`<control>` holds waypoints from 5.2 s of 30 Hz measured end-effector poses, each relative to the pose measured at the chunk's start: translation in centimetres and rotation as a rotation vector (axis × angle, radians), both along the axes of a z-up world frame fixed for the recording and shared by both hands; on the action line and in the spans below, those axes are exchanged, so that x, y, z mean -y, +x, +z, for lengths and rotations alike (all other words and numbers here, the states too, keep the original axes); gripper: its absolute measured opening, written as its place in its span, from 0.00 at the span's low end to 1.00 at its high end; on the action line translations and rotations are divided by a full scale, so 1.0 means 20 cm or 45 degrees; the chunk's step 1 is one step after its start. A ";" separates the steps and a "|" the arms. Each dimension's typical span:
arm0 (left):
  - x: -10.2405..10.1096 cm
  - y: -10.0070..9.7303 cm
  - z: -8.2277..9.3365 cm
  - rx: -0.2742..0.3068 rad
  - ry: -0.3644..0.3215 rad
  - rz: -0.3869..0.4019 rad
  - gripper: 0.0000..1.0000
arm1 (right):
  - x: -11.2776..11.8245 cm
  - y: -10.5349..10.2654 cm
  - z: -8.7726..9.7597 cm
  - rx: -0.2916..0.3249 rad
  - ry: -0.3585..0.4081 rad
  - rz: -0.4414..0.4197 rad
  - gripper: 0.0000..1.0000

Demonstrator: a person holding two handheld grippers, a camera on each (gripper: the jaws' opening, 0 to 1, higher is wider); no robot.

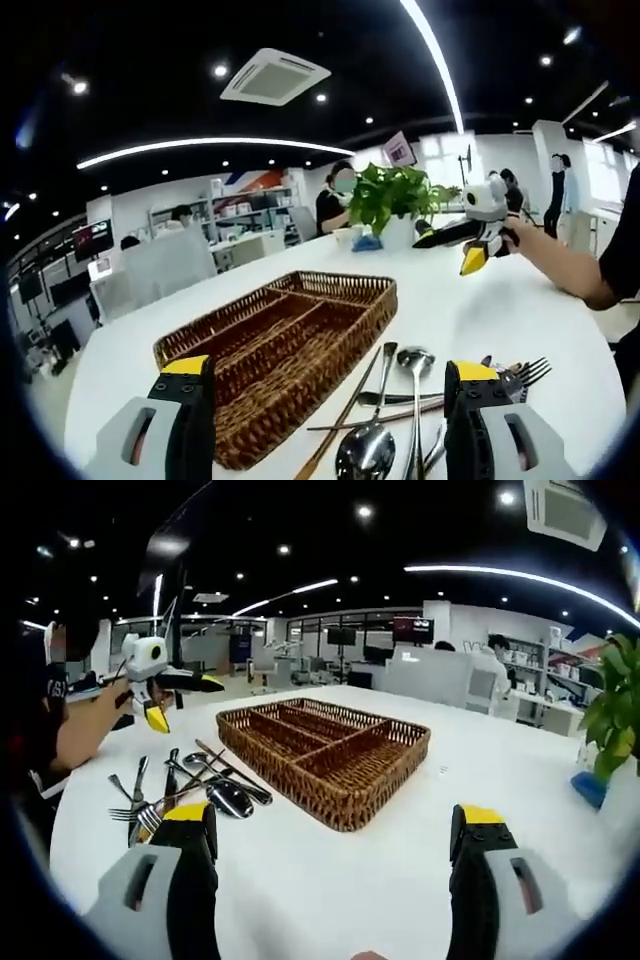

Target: Arrange the knives, forks, and spoons in their matching storage slots by inserting each utensil handle-first until every utensil is classified and aligned in the correct compartment

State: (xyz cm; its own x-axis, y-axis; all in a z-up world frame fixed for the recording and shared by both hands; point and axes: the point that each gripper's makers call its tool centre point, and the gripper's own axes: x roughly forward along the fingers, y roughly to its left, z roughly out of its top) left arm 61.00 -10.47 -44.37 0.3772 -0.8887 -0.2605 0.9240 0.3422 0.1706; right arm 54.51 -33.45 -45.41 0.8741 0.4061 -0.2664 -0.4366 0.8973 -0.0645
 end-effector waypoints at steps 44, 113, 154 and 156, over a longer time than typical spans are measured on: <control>0.30 -0.18 -0.32 -0.093 0.152 -0.243 0.52 | -0.08 0.06 -0.09 -0.017 -0.020 0.069 0.99; 0.34 -0.28 -0.37 -0.229 0.274 -0.372 0.01 | -0.07 0.06 -0.06 0.020 -0.022 0.062 0.99; 0.23 -0.17 -0.04 -0.098 0.409 -0.488 0.00 | -0.06 0.06 -0.03 0.036 -0.001 0.052 0.99; 0.22 -0.16 -0.02 -0.107 0.404 -0.479 0.00 | -0.05 0.05 -0.04 0.021 -0.037 0.037 0.99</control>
